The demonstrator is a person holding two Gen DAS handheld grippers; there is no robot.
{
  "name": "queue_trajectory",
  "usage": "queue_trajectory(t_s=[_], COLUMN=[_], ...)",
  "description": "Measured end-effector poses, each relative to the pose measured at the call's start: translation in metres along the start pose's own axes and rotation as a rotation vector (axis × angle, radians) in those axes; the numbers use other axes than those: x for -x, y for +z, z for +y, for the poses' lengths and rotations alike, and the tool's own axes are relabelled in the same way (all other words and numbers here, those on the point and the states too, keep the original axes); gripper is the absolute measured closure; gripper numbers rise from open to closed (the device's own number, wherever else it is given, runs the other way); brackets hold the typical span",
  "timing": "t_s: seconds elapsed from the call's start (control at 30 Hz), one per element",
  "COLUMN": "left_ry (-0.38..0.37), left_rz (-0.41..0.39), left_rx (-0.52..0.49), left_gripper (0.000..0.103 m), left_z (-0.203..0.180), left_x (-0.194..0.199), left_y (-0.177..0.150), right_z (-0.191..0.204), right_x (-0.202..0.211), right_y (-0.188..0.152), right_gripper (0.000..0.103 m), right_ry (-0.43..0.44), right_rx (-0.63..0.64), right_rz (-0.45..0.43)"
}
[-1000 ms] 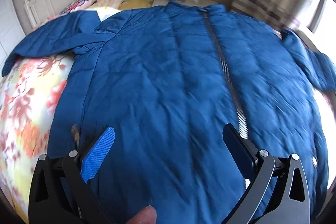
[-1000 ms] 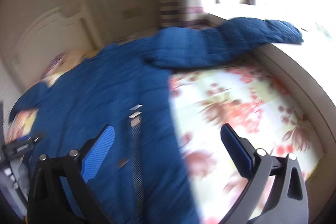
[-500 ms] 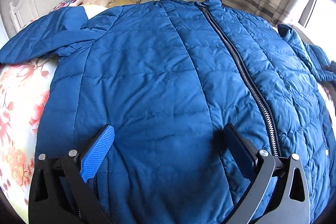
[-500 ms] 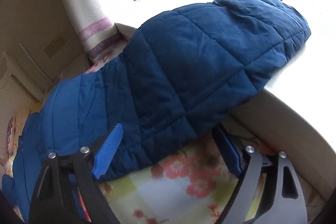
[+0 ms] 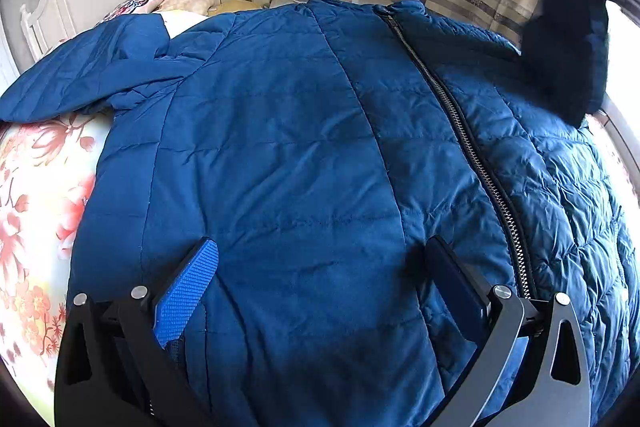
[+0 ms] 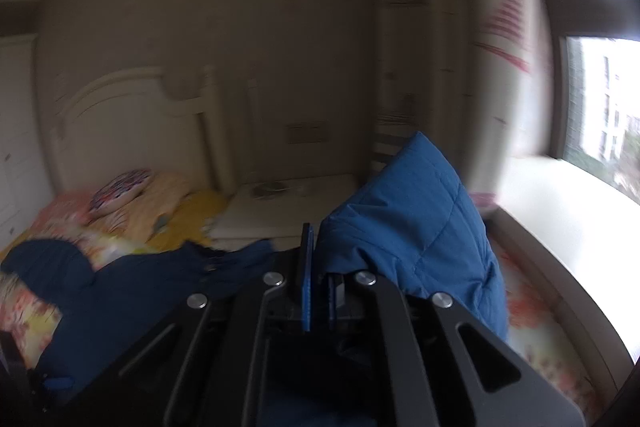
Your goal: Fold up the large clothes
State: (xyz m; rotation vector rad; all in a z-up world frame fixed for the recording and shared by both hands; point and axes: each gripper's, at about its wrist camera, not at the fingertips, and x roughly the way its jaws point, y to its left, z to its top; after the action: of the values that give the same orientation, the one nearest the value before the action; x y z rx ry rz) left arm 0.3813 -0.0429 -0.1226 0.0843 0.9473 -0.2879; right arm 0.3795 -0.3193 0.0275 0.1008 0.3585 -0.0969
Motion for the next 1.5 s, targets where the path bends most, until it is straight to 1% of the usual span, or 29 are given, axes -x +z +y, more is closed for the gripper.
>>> queue_trajectory(t_s=[0.07,0.13,0.17,0.2,0.23,0.27,0.3,0.33,0.37,0.4,0.47,0.53,0.6,0.63,0.7,0.77,0.87,0.93,1.03,1.1,1.13,1.17,1.2,1.27,1.3,1.33,1.4,1.47,1.5], left_ry=[-0.004,-0.006,-0.007,-0.006,-0.007,-0.008,-0.009,-0.009,-0.009,-0.009,-0.007,0.016,0.013,0.005,0.009,0.064,0.089,0.091,0.087,0.077,0.084,0.091,0.089,0.036,0.010,-0.023,-0.156,-0.256,-0.345], left_rz=[-0.002,-0.002,-0.002,-0.002,-0.002,-0.003,-0.003,-0.003,-0.003,-0.004,-0.012,-0.011,-0.026,-0.043,-0.111,-0.185,-0.221,-0.211,-0.184,-0.131,-0.101,-0.081,-0.079,-0.113,-0.133,-0.156,-0.211,-0.235,-0.247], left_rx=[0.003,0.004,0.004,0.004,0.004,0.005,0.005,0.005,0.005,0.005,0.014,0.014,-0.014,-0.029,-0.120,-0.300,-0.533,-0.614,-0.721,-0.771,-0.785,-0.786,-0.775,-0.729,-0.697,-0.650,-0.451,-0.269,-0.117], left_gripper=[0.004,0.004,0.004,0.004,0.004,0.004,0.004,0.004,0.004,0.004,0.004,0.004,0.005,0.005,0.005,0.005,0.005,0.005,0.006,0.011,0.019,0.027,0.030,0.056,0.062,0.072,0.074,0.074,0.074], left_z=[0.000,0.001,0.001,0.001,0.002,0.003,0.003,0.002,0.002,0.003,0.004,0.003,-0.009,-0.018,-0.050,-0.104,-0.174,-0.206,-0.246,-0.265,-0.270,-0.272,-0.273,-0.268,-0.266,-0.257,-0.218,-0.176,-0.133], left_x=[0.000,0.001,0.001,0.001,0.001,0.001,0.001,0.001,0.001,0.002,0.003,0.006,0.014,0.019,0.033,0.040,0.027,0.013,-0.012,-0.034,-0.046,-0.055,-0.061,-0.052,-0.044,-0.033,0.002,0.024,0.036], left_y=[0.000,-0.001,-0.001,-0.001,-0.001,-0.001,-0.001,-0.001,-0.001,-0.001,0.000,0.002,0.011,0.017,0.037,0.058,0.078,0.089,0.097,0.101,0.101,0.102,0.102,0.102,0.103,0.106,0.125,0.138,0.144], right_z=[0.052,0.093,0.110,0.117,0.118,0.115,0.111,0.103,0.098,0.093,0.078,0.057,0.013,-0.007,-0.047,-0.066,-0.076,-0.056,-0.040,-0.041,-0.038,-0.039,-0.039,-0.039,-0.040,-0.042,-0.046,-0.050,-0.050], right_x=[-0.015,-0.037,-0.055,-0.070,-0.090,-0.101,-0.102,-0.094,-0.086,-0.079,-0.045,-0.016,0.020,0.030,0.043,0.051,0.059,0.048,0.044,0.043,0.039,0.037,0.036,0.035,0.035,0.034,0.035,0.036,0.036], right_y=[-0.011,-0.034,-0.053,-0.069,-0.092,-0.110,-0.121,-0.123,-0.120,-0.118,-0.108,-0.091,-0.086,-0.087,-0.098,-0.113,-0.138,-0.154,-0.163,-0.164,-0.166,-0.166,-0.167,-0.168,-0.169,-0.169,-0.172,-0.172,-0.172], right_gripper=[0.097,0.095,0.091,0.086,0.078,0.055,0.054,0.051,0.042,0.038,0.037,0.037,0.037,0.037,0.037,0.039,0.041,0.040,0.040,0.040,0.040,0.040,0.040,0.038,0.038,0.038,0.038,0.038,0.038], right_ry=[0.128,0.198,0.225,0.242,0.272,0.286,0.303,0.332,0.356,0.368,0.399,0.436,0.376,0.352,0.296,0.252,0.226,0.162,0.100,0.095,0.093,0.093,0.092,0.094,0.095,0.102,0.118,0.130,0.134], right_rx=[0.079,0.147,0.184,0.194,0.171,0.138,0.122,0.115,0.102,0.080,0.014,-0.026,-0.089,-0.149,-0.251,-0.294,-0.299,-0.212,-0.124,-0.115,-0.112,-0.110,-0.108,-0.102,-0.103,-0.111,-0.134,-0.153,-0.160], right_rz=[0.074,0.187,0.293,0.385,0.516,0.615,0.636,0.594,0.597,0.606,0.589,0.518,0.436,0.422,0.414,0.418,0.456,0.494,0.493,0.493,0.493,0.493,0.492,0.491,0.490,0.490,0.483,0.478,0.476])
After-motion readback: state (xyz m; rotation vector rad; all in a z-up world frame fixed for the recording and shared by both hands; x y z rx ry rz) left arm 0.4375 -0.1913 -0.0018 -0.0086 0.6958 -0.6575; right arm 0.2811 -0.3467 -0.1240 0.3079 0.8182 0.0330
